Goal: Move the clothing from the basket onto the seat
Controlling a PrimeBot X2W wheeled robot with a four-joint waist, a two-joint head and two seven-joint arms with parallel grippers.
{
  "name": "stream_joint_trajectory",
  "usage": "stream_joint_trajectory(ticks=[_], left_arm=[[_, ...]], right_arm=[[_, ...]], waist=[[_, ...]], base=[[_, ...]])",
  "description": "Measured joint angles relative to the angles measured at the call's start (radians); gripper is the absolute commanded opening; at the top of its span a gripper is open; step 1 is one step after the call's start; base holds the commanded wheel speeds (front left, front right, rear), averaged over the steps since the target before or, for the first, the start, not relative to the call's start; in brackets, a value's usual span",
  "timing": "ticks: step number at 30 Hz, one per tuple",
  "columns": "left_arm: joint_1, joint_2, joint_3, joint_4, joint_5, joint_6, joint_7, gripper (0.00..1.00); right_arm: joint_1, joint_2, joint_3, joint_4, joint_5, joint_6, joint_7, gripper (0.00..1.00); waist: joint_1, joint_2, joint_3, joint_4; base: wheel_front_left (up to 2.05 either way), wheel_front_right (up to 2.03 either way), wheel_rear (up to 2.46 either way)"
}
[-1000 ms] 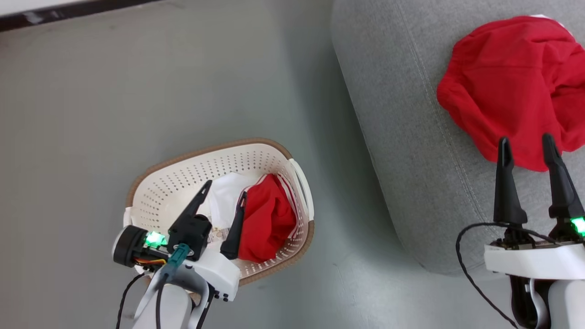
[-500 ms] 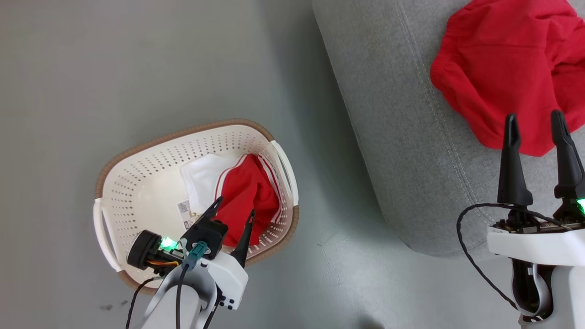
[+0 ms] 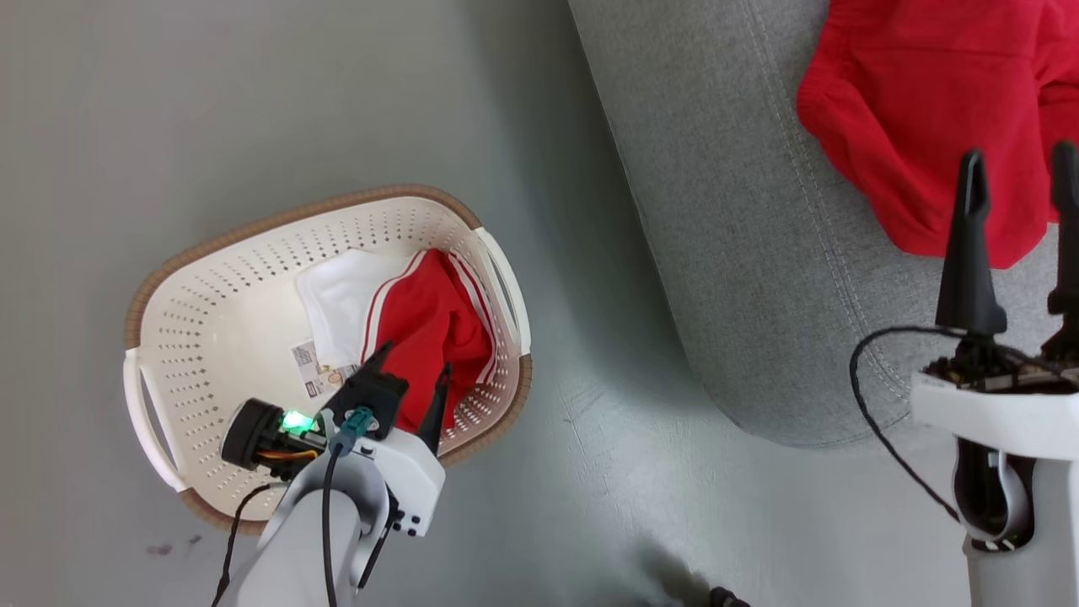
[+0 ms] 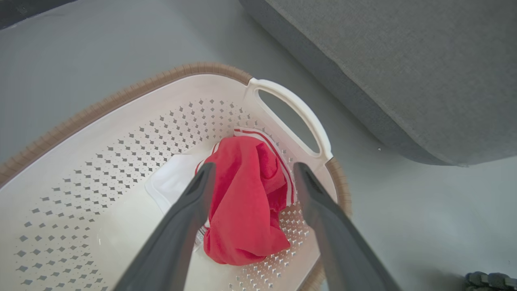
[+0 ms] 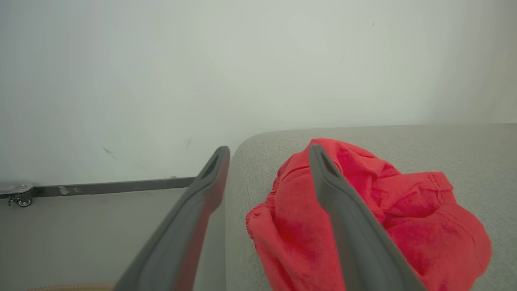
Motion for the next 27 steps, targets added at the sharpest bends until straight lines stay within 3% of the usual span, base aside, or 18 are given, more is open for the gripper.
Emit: stream_joint_trajectory(ticks=[11,27], left_arm=[[-0.051,-0.007,0.007,0.084,-0.006,0.002,0.000,1.00],[-0.137,-0.014,0.008,0.187,-0.019,0.011,-0.009,1.00]], right_arm=[[-0.109,0.000,0.049,-0.025,0.031,0.000,-0.008,1.00],[-0.123,0.000,0.040,0.009,0.049,0.000,-0.012,1.00]], waist=[[0.0000,0.0000,0.058,-0.018],[0.0000,0.0000,0.125,-0.042]], base=[[0.00,0.00,0.00],[0.00,0.00,0.00]])
